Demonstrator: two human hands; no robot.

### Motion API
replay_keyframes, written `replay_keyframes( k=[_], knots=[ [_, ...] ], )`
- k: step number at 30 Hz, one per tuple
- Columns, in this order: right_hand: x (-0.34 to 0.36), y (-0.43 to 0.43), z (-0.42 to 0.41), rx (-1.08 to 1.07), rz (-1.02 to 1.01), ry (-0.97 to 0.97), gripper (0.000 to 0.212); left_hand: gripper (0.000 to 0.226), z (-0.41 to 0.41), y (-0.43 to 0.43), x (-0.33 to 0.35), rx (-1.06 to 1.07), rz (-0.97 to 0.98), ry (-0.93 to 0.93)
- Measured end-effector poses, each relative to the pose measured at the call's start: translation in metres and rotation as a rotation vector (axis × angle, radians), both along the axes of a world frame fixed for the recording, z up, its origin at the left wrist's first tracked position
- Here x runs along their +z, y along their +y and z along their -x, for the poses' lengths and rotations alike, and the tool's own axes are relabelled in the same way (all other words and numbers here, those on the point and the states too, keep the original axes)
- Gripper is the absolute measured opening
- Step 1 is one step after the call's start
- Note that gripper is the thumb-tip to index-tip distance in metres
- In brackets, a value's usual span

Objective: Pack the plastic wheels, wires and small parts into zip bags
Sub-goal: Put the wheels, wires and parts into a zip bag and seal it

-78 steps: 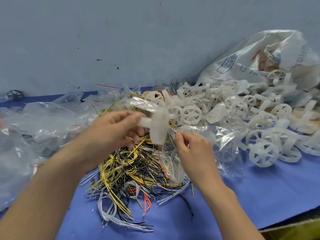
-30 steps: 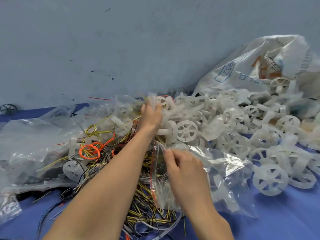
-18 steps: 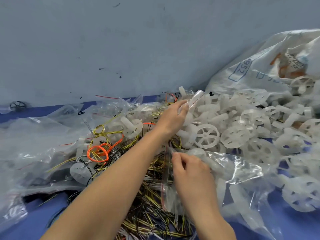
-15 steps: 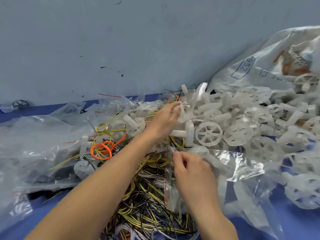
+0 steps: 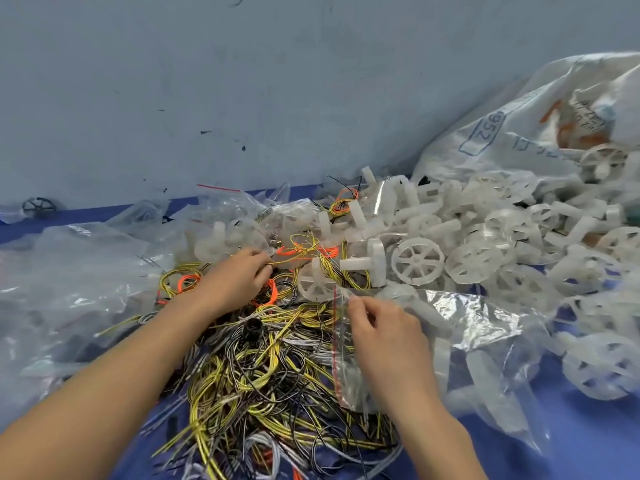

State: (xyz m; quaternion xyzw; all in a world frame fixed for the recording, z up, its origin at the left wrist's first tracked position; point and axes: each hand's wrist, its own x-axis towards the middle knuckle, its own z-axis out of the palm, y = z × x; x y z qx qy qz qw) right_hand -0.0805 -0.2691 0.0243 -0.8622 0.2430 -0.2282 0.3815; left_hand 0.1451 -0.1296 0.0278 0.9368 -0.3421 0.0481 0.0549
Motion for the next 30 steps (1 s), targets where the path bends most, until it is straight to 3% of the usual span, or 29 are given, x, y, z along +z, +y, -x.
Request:
replay_keyframes(
  k=[8, 12, 17, 19, 22, 30],
  knots=[
    [-0.002, -0.004, 0.002, 0.025, -0.029, -0.036, 0.042, 0.032, 0.033, -0.040, 0.049, -0.023, 0.077, -0.017],
    [-0.002, -0.007, 0.002, 0.024, -0.052, -0.044, 0.042, 0.030, 0.046, -0.081, 0.068, -0.084, 0.241, -0.046],
    [-0.003, -0.009, 0.003, 0.024, -0.076, -0.050, 0.041, 0.052, 0.044, -0.152, 0.064, -0.123, 0.285, 0.025],
    [-0.003, -0.011, 0.003, 0.017, -0.080, -0.052, 0.041, 0.062, 0.041, -0.171, 0.058, -0.082, 0.231, 0.082],
    [-0.004, -0.015, 0.005, 0.010, -0.095, -0.072, 0.040, 0.057, 0.033, -0.185, 0.050, 0.012, 0.231, 0.141],
    [-0.007, -0.028, 0.010, 0.013, -0.171, -0.152, 0.047, 0.034, 0.004, -0.162, 0.050, 0.307, 0.565, 0.408]
  ],
)
